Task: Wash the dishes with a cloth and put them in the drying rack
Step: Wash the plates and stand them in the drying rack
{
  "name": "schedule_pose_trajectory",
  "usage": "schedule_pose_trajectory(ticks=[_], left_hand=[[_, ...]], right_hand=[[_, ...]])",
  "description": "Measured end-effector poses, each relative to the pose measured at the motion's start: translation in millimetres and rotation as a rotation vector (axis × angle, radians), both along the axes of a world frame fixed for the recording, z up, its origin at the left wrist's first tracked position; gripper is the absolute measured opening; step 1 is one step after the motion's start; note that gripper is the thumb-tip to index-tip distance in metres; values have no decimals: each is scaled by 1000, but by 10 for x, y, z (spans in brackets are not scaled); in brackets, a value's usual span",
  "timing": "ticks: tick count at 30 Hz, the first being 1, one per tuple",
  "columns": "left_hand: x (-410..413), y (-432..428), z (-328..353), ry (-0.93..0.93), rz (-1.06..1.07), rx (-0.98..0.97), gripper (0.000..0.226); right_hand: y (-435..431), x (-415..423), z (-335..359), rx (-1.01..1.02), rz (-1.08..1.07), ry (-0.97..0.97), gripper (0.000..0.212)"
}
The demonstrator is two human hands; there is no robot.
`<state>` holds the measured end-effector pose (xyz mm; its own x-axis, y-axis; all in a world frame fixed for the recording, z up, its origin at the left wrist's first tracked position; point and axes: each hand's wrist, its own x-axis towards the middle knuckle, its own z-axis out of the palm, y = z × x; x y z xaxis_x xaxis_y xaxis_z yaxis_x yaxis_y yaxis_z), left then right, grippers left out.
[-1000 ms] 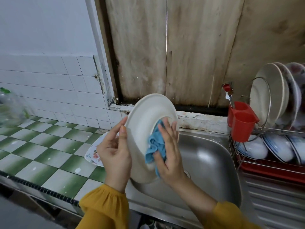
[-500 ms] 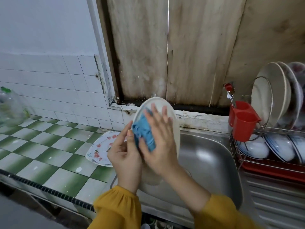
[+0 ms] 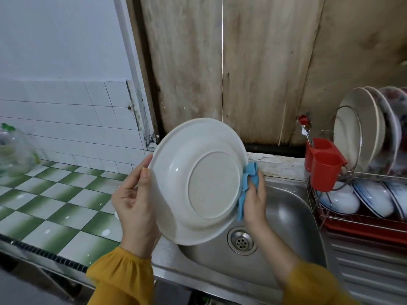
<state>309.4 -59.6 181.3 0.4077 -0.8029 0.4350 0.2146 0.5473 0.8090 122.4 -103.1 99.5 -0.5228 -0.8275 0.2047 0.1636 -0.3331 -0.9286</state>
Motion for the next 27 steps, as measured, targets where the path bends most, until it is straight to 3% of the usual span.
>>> schedule_pose_trajectory(ticks=[3,6,9,12,15,18,20,21,24,27], left_hand=[[23,-53,-112,-41,-48,1,29],[-28,-87,-276,-11,13,90,29],[-173,-33,-293,-31,4,357,43],[-178,-63,-208,97,-200,787,35],[-23,-132,-161,308,-587,1031,41],[75,-164,-151,535,-797,987,36],[93,-174,-128,570,-796,951,32],[96,-181,-131,541,-766,951,33],[60,-206,-192,364,-615,924,38],[-78,-209,-238,256,-534,801,43]], right_hand=[[-110,-156,292,134,-77,-321,22],[-171,-253,404,50,-58,-556,28],[-167,-298,468,-150,16,-673,33],[-168,-409,473,-265,59,-682,40],[-185,-579,451,-323,183,-555,35],[-272,-811,372,-164,396,-435,56],[-257,-914,426,27,536,-346,61],[-237,-944,470,133,596,-203,57],[-173,-832,524,206,473,305,9],[-129,-606,456,160,398,422,38]])
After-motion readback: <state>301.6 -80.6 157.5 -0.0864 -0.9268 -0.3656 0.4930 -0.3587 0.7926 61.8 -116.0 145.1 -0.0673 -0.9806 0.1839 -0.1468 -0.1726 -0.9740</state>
